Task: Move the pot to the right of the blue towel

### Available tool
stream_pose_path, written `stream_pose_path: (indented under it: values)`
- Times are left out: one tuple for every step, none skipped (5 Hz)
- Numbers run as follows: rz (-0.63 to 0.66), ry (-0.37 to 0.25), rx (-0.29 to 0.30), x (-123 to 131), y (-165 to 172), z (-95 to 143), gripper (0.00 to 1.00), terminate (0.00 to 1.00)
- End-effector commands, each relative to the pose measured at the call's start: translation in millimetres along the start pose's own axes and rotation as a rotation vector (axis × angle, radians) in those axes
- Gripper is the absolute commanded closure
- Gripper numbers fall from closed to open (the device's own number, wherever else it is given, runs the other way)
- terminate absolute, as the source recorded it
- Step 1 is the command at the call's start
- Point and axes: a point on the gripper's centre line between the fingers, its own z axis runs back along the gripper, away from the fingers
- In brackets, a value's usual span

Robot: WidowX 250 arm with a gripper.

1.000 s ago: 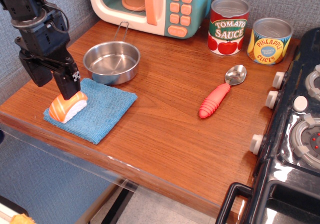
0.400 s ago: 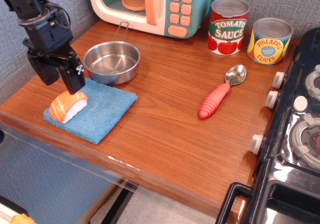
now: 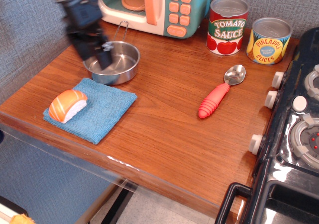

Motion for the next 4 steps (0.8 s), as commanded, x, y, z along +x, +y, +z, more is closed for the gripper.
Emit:
stream_pose_path:
  values:
    - [-0.083,-0.014,0.054,36,-26,11,0.0,0.0]
    - [0.023,0.035,0.095,42,-9,-4,0.0,0.0]
    - [0.075,0.072,0.099,42,5,-25,0.0,0.0]
    - [0.069,0.098,0.1,39,-2,-40,0.0,0.0]
